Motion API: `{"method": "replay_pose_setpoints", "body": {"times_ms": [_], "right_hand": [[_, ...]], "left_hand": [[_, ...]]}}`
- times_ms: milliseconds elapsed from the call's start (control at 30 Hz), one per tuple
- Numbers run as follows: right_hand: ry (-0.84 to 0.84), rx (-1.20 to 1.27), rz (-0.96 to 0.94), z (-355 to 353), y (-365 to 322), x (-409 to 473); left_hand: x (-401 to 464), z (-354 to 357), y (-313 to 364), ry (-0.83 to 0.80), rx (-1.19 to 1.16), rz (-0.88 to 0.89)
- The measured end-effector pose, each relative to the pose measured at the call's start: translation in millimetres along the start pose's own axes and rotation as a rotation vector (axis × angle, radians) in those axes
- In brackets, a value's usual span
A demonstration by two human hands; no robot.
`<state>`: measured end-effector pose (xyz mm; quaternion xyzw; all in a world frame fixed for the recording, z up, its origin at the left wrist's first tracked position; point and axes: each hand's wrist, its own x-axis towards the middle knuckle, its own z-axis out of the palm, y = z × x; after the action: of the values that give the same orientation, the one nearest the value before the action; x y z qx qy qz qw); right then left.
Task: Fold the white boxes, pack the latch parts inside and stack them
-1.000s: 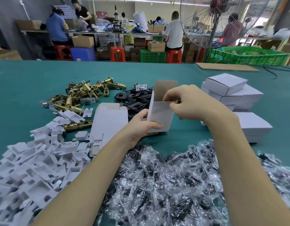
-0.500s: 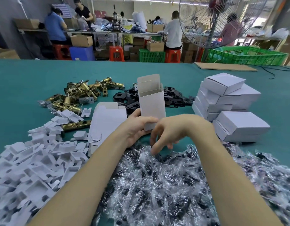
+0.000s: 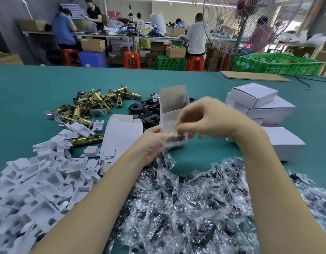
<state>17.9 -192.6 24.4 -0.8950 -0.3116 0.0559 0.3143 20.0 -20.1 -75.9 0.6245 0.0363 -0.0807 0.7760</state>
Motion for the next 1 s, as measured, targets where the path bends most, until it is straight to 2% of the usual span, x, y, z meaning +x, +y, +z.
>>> {"method": "replay_pose_setpoints", "body": {"times_ms": [100,167,233,267,433,500,567,667,700,733,833,867,933,1000], "right_hand": [[0.378,0.12,-0.105,-12,-4,-5],[0.57,0.13,-0.183,-14,-8,-5],[0.689,0.059,-0.197,-11,-11,-2],[0.695,0.005,-0.168,-9,-12,0],[0.312,-0.169,-0.005,8,-18,3],[0.219,-0.226,0.021,8,-19,3],[0.202,-0.269,0.032,7,-19,3],[0.363,-0.214,-0.028,4,-22,4],[0.369,-0.207,-0.045,4,-23,4],[0.322,-0.224,-0.039,5,-24,4],[0.015,-0.309,0.1,14,-26,4],[-0.04,-0.303,0.125,16,-25,4],[-0.028,-0.258,0.095,15,-23,5],[0.101,-0.179,0.001,10,-20,5]], "left_hand": [[2,0,-1,0.006,0.035,-0.01],[3,-1,-2,0.001,0.06,-0.016],[3,-2,-2,-0.007,0.091,-0.016],[3,-2,-2,-0.015,0.094,-0.015],[2,-2,-1,-0.046,0.091,-0.012],[1,-2,-1,-0.059,0.092,-0.009],[2,-3,-1,-0.056,0.086,-0.005],[1,-2,0,-0.051,0.098,0.001],[0,-2,0,-0.052,0.102,0.003],[0,-2,0,-0.054,0.107,0.004],[-1,-3,0,-0.074,0.144,0.01],[-2,-2,1,-0.082,0.157,0.012],[-2,-2,1,-0.08,0.152,0.006],[-1,-2,0,-0.066,0.136,0.006]]}}
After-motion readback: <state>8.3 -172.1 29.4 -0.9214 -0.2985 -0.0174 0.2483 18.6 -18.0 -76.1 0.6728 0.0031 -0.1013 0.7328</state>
